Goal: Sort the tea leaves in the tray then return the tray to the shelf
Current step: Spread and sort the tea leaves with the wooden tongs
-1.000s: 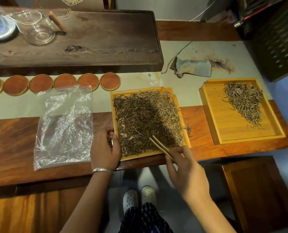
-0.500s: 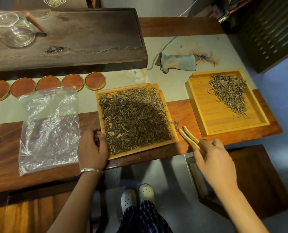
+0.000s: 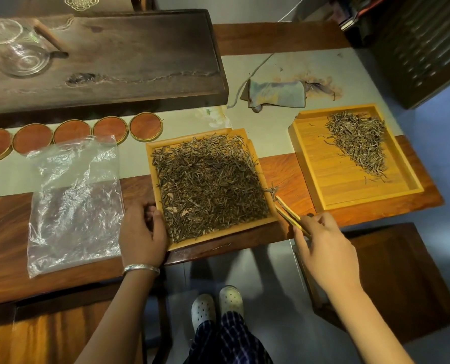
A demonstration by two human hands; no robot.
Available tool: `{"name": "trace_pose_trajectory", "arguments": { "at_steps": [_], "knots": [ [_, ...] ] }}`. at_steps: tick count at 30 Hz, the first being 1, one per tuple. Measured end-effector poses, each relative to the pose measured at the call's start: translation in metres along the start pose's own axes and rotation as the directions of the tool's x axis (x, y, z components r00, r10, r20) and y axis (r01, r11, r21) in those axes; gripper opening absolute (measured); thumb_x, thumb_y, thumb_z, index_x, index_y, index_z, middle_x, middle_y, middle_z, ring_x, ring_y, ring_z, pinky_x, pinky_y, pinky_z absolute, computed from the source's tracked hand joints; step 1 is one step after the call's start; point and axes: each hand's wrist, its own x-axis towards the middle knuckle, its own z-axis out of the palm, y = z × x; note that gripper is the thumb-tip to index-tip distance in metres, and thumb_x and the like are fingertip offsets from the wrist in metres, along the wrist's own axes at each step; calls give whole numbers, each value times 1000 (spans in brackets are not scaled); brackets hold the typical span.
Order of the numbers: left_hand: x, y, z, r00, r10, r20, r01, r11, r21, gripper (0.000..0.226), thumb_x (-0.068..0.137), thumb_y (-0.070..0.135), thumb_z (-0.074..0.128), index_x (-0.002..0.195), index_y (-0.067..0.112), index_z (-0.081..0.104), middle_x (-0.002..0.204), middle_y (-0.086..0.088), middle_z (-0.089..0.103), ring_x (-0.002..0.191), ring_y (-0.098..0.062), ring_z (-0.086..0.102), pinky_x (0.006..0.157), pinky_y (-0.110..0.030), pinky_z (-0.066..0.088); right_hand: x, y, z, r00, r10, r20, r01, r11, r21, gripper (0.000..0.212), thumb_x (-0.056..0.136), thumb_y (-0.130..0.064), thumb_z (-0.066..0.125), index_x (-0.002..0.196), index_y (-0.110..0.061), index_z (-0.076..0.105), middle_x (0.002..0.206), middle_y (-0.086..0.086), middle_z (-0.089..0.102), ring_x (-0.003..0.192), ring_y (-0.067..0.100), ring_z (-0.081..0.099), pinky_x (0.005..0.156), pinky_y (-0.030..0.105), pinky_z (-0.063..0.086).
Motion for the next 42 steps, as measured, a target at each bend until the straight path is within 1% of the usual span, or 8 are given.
{"name": "trace_pose_trajectory", "arguments": {
  "at_steps": [6, 12, 22, 31, 36, 38, 40, 42],
  "knots": [
    [1, 0, -1, 1000, -3, 2, 3, 1000, 2, 20, 89, 33, 40, 92, 17, 52, 80, -4, 57, 68, -21, 53, 58, -42, 47, 7, -5, 1, 999, -10, -40, 12, 999, 47, 20, 89, -22, 60, 104, -10, 67, 94, 7, 54, 62, 27, 61, 44, 30, 46],
    [2, 4, -2, 1000, -11, 16, 11, 1000, 1, 21, 89, 31, 41, 91, 14, 52, 80, -5, 57, 69, -21, 52, 59, -43, 46, 5, -2, 0, 997, 1, -76, 4, 997, 72, 18, 89, -21, 61, 101, -10, 68, 91, 6, 55, 60, 27, 59, 43, 20, 31],
    [1, 7, -3, 1000, -13, 17, 12, 1000, 21, 15, 89, 27, 42, 90, 15, 51, 77, -4, 54, 66, -20, 49, 55, -33, 39, 8, -2, -19, 993, 18, -117, 1, 987, 160, 28, 88, -19, 63, 111, -3, 67, 93, 8, 56, 65, 25, 59, 48, 36, 51],
    [1, 8, -4, 1000, -10, 20, 10, 1000, -1, 19, 89, 27, 43, 93, 12, 54, 82, -5, 57, 70, -20, 52, 59, -37, 45, 23, 7, -26, 989, -146, -15, 145, 989, -30, 24, 87, -25, 61, 105, -9, 66, 95, 6, 55, 64, 26, 61, 46, 34, 52],
    [2, 10, -5, 1000, -8, 12, 8, 1000, 5, 17, 89, 27, 43, 92, 13, 53, 80, -4, 56, 69, -20, 52, 57, -35, 43, 21, -3, -33, 993, -60, -98, 78, 977, 196, 28, 87, -23, 62, 109, -7, 65, 91, 5, 54, 63, 21, 55, 53, 40, 52],
    [2, 9, -5, 1000, -6, 13, 6, 1000, 7, 18, 89, 27, 42, 92, 14, 53, 80, -4, 56, 69, -19, 51, 57, -36, 44, 21, -32, -27, 985, -116, -130, 150, 945, 290, 26, 86, -20, 62, 110, -10, 65, 91, 3, 55, 67, 18, 55, 61, 32, 52],
    [1, 9, -5, 1000, -4, 15, 4, 1000, 3, 17, 89, 28, 42, 92, 14, 53, 79, -4, 55, 68, -19, 51, 57, -35, 42, 28, -63, -18, 968, -170, -187, 226, 912, 342, 23, 86, -15, 62, 108, -11, 66, 88, 0, 53, 65, 9, 49, 59, 9, 41],
    [0, 9, -5, 1000, -2, 13, 2, 1000, -1, 17, 89, 28, 42, 92, 15, 53, 79, -3, 55, 68, -18, 51, 56, -33, 41, 49, -78, -9, 962, -122, -245, 204, 916, 345, 19, 88, -16, 60, 106, -9, 63, 87, 0, 50, 62, 4, 43, 52, 8, 31]
  ]
}}
